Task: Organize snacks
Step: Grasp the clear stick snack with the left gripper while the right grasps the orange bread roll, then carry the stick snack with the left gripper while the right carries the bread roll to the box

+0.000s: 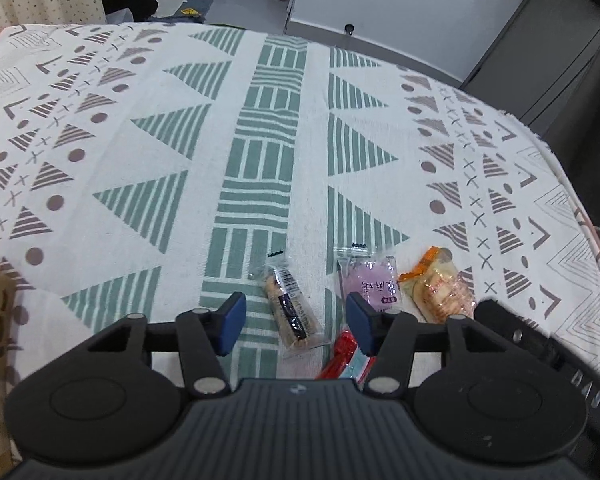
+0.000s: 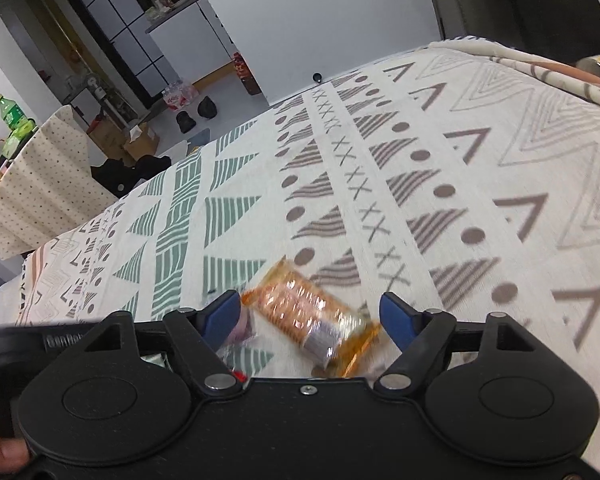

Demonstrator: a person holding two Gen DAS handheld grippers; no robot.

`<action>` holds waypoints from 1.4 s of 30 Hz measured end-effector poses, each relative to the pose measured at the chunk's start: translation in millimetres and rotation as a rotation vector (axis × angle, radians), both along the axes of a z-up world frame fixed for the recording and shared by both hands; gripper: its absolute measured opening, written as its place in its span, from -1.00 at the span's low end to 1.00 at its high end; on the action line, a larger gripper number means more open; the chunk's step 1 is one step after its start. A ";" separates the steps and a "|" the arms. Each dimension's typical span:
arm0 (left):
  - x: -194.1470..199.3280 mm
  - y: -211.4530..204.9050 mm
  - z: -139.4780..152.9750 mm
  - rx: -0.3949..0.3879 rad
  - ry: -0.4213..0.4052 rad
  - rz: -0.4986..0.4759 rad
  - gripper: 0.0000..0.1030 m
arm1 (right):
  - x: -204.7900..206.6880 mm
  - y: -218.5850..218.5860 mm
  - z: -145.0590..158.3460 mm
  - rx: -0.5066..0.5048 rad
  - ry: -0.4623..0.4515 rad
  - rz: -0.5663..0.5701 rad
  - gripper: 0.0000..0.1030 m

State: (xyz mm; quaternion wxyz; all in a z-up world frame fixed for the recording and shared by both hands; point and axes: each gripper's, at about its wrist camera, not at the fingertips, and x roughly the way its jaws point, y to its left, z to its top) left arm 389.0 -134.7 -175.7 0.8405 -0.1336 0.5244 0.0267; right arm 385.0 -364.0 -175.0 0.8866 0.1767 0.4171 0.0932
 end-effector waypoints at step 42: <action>-99.8 35.5 96.9 -0.053 -0.125 0.059 -0.65 | -97.4 22.2 76.9 0.011 0.022 -0.044 -0.31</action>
